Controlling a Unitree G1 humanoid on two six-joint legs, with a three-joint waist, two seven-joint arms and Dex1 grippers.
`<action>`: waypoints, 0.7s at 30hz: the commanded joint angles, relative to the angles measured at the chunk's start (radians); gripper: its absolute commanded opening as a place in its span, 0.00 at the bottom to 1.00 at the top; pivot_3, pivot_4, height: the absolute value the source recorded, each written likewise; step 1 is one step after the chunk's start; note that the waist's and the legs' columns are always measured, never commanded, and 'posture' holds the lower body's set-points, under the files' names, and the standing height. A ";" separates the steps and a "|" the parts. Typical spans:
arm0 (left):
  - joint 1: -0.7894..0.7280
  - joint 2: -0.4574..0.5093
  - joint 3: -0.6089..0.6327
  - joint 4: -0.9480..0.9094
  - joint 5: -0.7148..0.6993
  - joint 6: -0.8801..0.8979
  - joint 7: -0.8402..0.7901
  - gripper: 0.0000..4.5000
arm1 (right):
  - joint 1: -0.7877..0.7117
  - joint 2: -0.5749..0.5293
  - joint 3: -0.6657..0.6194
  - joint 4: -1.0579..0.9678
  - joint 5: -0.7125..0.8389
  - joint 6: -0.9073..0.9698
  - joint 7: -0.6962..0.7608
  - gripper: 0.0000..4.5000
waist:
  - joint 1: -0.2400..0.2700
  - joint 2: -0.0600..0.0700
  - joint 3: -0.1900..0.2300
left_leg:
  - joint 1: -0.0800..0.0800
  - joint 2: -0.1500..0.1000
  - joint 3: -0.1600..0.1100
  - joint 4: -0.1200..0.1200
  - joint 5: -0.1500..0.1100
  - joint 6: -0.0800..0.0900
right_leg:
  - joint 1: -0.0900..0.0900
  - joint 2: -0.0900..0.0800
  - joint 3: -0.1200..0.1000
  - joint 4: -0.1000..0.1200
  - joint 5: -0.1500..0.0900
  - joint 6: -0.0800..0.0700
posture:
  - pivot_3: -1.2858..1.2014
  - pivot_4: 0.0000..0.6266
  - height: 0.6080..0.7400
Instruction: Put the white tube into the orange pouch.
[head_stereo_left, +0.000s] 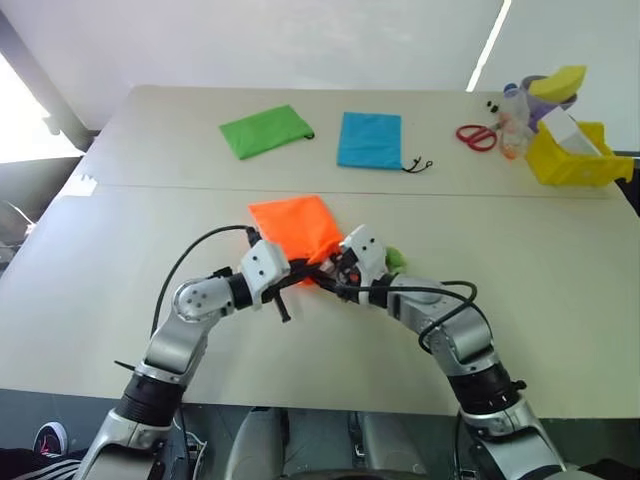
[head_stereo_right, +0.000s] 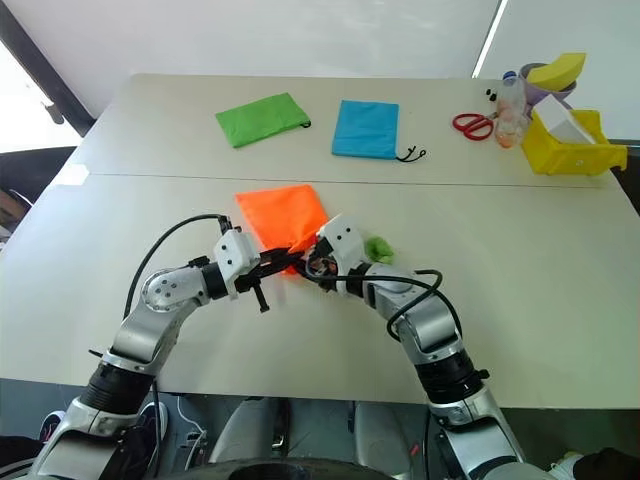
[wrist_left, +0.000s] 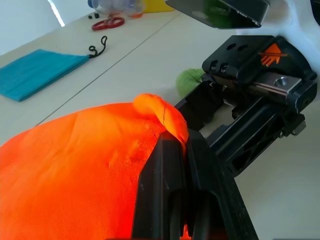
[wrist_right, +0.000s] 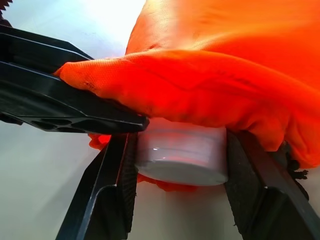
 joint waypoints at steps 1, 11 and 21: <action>0.006 0.005 -0.005 -0.035 0.006 -0.014 0.003 0.00 | -0.043 0.023 0.031 -0.033 0.013 0.003 0.032 0.41 | 0.001 0.000 0.000 | 0.000 0.000 0.000 0.000 0.000 0.000 | 0.000 0.000 0.000 0.000 0.000 0.000 | 0.52 0.24 1.00; 0.019 0.019 -0.009 -0.031 0.023 -0.039 0.007 0.00 | -0.073 0.079 0.048 0.028 -0.017 0.024 -0.003 0.41 | 0.000 0.000 0.000 | 0.000 0.000 0.000 0.000 0.000 0.000 | 0.000 0.000 0.000 0.000 0.000 0.000 | 0.52 0.24 1.00; 0.025 0.025 -0.004 -0.031 0.027 -0.043 0.015 0.00 | -0.063 0.071 0.008 -0.010 0.019 0.047 0.033 0.99 | 0.000 0.000 0.000 | 0.000 0.000 0.000 0.000 0.000 0.000 | 0.000 0.000 0.000 0.000 0.000 0.000 | 0.52 0.24 1.00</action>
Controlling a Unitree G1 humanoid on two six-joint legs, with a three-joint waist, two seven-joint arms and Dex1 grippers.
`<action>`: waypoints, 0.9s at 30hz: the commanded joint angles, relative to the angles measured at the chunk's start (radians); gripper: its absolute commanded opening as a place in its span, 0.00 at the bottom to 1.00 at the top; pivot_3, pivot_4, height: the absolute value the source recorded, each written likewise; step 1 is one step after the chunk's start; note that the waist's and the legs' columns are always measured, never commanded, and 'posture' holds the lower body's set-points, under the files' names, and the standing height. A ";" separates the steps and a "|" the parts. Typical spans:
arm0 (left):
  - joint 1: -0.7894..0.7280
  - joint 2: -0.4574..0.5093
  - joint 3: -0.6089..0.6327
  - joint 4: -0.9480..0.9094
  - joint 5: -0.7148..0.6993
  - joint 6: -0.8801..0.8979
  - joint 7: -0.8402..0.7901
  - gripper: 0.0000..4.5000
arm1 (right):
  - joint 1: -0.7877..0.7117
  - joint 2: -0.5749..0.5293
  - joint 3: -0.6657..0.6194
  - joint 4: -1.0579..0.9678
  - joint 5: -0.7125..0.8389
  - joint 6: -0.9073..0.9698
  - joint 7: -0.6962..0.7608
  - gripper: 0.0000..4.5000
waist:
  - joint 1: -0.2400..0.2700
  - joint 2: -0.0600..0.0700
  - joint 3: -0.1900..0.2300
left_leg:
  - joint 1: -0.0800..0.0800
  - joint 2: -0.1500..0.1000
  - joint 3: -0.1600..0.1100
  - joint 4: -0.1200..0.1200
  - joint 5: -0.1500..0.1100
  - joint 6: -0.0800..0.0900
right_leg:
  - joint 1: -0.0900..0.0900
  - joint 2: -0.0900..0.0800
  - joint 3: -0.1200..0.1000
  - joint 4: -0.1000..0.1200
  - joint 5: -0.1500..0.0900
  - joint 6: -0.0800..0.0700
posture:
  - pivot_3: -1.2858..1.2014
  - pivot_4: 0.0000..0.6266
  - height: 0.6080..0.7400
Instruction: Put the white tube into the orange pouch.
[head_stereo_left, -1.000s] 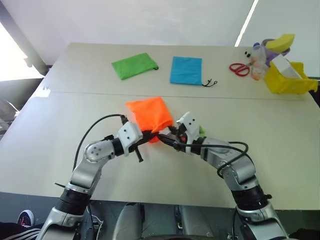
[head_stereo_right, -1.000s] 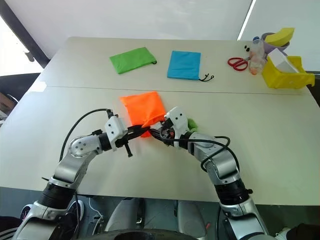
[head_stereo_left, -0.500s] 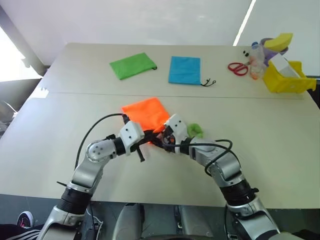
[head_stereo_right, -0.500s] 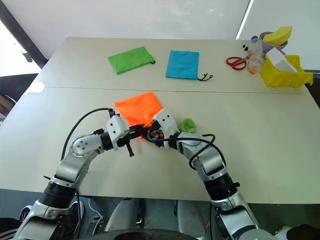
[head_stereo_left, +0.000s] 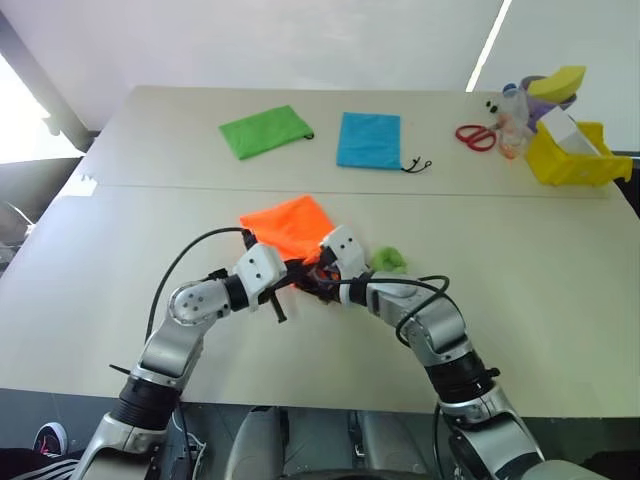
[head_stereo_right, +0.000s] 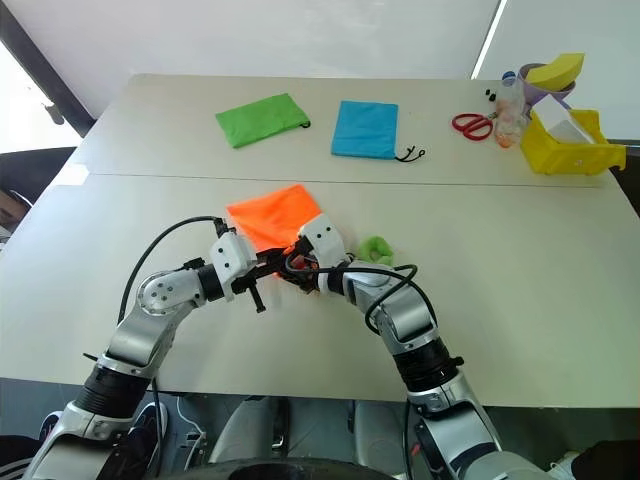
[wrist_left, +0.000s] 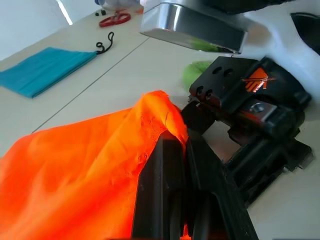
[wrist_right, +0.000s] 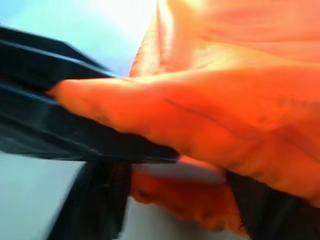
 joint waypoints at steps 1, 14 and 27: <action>0.015 0.010 -0.007 -0.022 0.006 -0.014 -0.007 0.00 | 0.010 -0.028 0.003 -0.124 0.046 0.013 0.059 0.99 | 0.000 0.000 0.000 | 0.000 0.000 0.000 0.000 0.000 0.000 | 0.000 0.000 0.000 0.000 0.000 0.000 | 0.52 0.24 1.00; 0.037 0.033 -0.002 -0.013 0.006 -0.032 -0.021 0.00 | 0.085 -0.298 -0.078 -0.356 0.218 0.133 0.261 0.99 | 0.003 0.000 0.000 | 0.000 0.000 0.000 0.000 0.000 0.000 | 0.000 -0.001 0.000 -0.001 0.000 0.000 | 0.52 0.24 1.00; 0.057 0.082 0.007 0.000 -0.013 -0.041 -0.080 0.00 | 0.088 -0.528 -0.171 -0.290 0.112 -0.076 0.306 0.99 | 0.003 0.000 0.000 | 0.001 0.000 0.003 0.000 0.000 0.000 | 0.001 0.001 0.000 -0.001 0.000 0.000 | 0.52 0.24 1.00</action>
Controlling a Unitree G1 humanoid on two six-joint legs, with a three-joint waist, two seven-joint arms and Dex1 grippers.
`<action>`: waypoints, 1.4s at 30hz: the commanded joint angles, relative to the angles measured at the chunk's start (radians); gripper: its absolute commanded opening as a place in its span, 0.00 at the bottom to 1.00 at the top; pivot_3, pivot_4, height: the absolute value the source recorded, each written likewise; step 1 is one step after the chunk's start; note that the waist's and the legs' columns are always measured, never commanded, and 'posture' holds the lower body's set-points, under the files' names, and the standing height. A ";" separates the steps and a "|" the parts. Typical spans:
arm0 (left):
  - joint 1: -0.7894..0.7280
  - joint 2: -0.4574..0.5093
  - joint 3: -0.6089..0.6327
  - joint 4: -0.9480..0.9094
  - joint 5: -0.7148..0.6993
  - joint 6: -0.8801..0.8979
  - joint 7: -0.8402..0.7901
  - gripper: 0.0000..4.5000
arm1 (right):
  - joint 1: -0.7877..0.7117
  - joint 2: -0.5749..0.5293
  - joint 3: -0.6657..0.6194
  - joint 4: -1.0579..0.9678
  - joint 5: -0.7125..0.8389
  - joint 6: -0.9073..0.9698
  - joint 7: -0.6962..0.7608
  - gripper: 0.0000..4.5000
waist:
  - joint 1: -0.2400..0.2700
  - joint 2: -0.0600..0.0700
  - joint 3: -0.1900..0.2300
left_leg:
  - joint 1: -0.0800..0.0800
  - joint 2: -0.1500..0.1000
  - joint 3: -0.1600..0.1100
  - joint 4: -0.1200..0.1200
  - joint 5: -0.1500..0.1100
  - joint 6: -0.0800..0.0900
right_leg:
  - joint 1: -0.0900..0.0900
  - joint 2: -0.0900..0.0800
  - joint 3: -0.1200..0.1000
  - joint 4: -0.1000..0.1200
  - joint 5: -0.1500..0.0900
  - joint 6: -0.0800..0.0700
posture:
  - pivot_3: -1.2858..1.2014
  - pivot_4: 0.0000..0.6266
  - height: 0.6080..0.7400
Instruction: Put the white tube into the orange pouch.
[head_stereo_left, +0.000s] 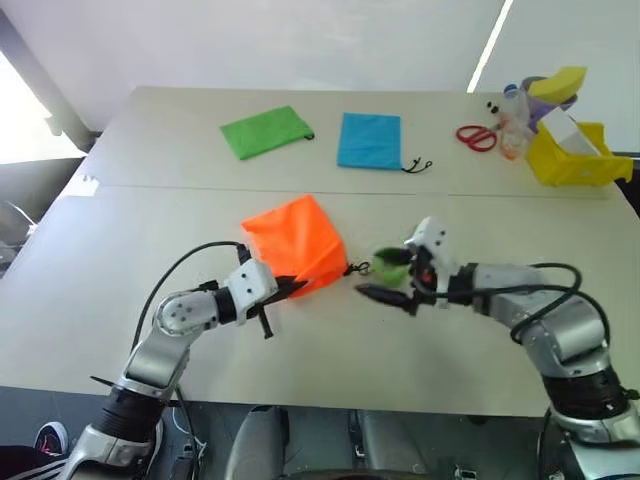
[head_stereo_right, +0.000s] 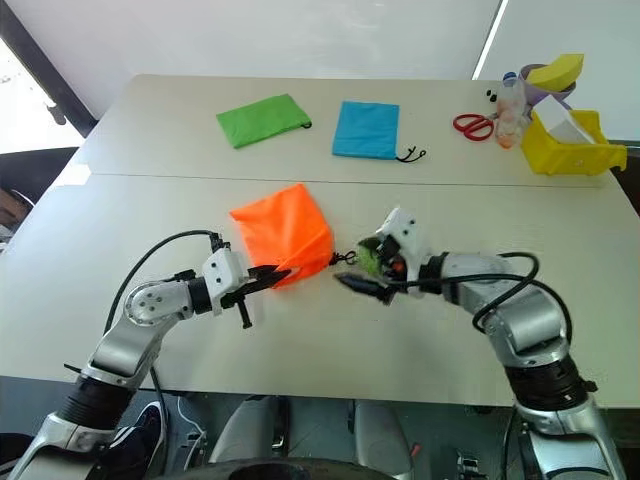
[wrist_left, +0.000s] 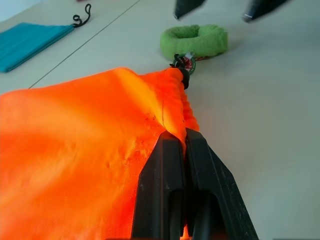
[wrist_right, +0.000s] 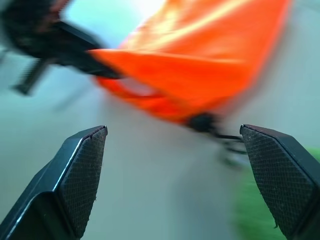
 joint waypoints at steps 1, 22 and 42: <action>-0.008 0.006 0.004 0.002 -0.004 -0.026 -0.014 0.00 | -0.029 -0.001 0.082 -0.011 -0.106 -0.136 -0.009 0.99 | -0.003 0.000 0.000 | 0.000 0.000 0.000 0.000 0.000 0.000 | 0.000 0.000 0.000 0.000 0.000 0.000 | 0.52 0.24 1.00; 0.003 -0.007 0.002 -0.020 0.001 -0.022 0.010 0.00 | -0.209 -0.044 0.300 0.303 -0.417 -0.470 0.164 0.99 | -0.002 0.000 0.000 | 0.000 0.000 0.000 0.000 0.000 0.000 | -0.001 0.000 0.000 0.001 0.000 0.000 | 0.52 0.24 1.00; 0.005 -0.017 -0.005 -0.049 -0.008 0.007 0.021 0.00 | -0.230 -0.014 0.304 0.348 -0.531 -0.573 0.177 0.02 | -0.001 0.000 0.000 | 0.000 0.000 0.000 0.000 0.000 0.000 | 0.000 -0.001 0.000 0.000 0.000 0.000 | 0.52 0.24 1.00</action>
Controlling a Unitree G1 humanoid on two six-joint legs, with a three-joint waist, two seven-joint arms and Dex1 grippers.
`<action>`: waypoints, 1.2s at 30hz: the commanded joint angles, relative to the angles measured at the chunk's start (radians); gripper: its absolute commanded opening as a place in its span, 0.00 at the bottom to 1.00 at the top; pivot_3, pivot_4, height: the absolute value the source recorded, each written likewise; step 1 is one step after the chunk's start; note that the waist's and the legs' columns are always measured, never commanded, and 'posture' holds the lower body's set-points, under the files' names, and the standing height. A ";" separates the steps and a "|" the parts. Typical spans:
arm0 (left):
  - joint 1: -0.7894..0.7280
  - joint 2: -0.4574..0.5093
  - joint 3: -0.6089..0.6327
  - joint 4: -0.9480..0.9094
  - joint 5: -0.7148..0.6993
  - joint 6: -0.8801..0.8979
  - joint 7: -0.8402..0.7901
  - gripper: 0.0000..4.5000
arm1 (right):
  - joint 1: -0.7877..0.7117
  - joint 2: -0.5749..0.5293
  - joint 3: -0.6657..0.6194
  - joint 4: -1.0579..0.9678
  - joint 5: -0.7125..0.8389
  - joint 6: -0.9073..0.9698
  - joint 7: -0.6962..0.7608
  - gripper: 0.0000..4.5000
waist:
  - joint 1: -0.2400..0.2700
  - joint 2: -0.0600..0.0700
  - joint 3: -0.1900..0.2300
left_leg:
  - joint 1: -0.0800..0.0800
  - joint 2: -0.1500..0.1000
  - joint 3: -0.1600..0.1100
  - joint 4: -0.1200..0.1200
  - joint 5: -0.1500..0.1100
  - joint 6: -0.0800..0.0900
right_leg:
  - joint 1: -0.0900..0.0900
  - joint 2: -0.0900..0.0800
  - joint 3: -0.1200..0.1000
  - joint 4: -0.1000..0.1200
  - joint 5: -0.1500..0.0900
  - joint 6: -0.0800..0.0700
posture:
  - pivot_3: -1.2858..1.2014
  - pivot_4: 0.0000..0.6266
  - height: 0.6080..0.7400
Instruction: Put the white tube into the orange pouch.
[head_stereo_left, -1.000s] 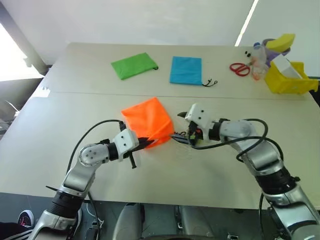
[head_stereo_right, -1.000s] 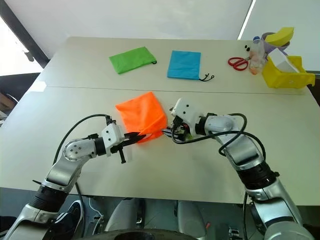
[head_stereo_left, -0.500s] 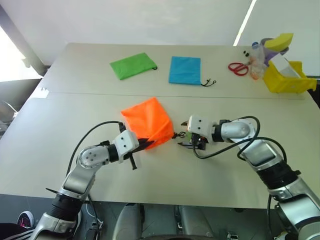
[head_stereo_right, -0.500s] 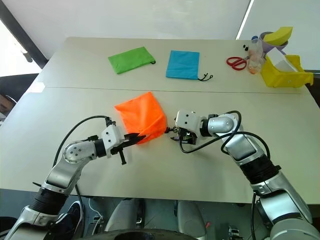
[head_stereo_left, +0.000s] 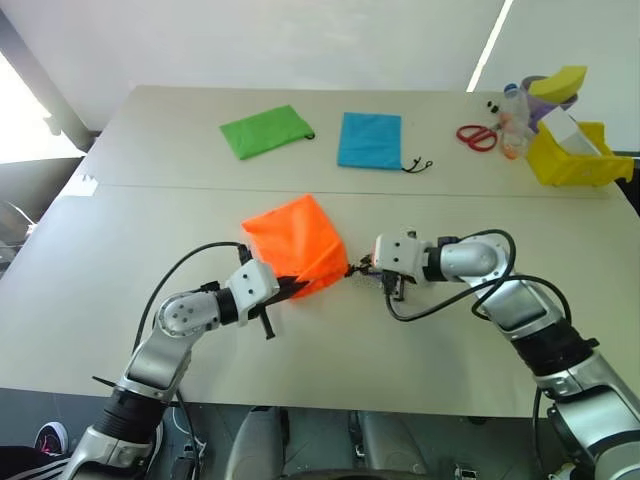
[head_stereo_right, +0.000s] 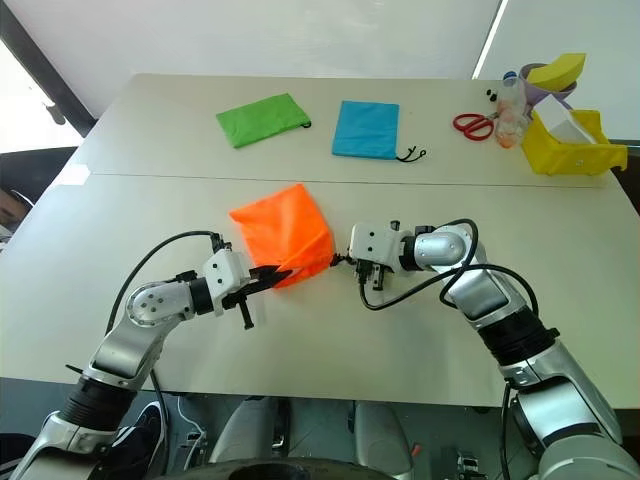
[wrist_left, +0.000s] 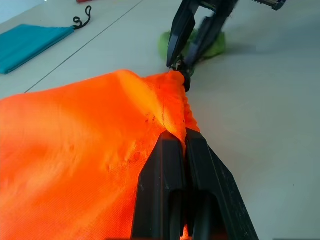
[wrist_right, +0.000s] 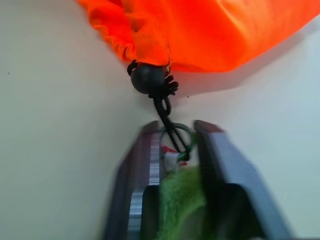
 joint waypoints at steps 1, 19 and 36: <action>0.001 -0.004 -0.001 -0.040 -0.009 0.001 0.000 0.00 | -0.002 0.014 -0.016 -0.004 -0.006 -0.003 -0.003 0.02 | 0.002 0.000 0.000 | 0.000 0.000 0.000 0.000 0.000 0.000 | 0.000 0.000 0.000 0.000 0.000 0.000 | 0.52 0.24 1.00; -0.005 -0.013 0.025 -0.026 -0.043 0.035 0.000 0.00 | 0.109 -0.101 -0.153 -0.260 0.155 0.188 0.110 0.02 | 0.003 0.000 0.000 | 0.000 0.000 -0.002 0.000 0.000 0.000 | 0.000 0.000 0.000 0.000 0.000 0.000 | 0.52 0.24 1.00; -0.018 -0.009 0.035 -0.013 -0.083 0.058 -0.016 0.00 | 0.166 -0.136 -0.150 -0.249 0.094 0.150 0.032 0.02 | 0.005 0.000 0.000 | 0.000 0.000 -0.001 0.001 0.000 0.000 | 0.001 0.000 0.000 0.000 0.000 0.000 | 0.52 0.24 1.00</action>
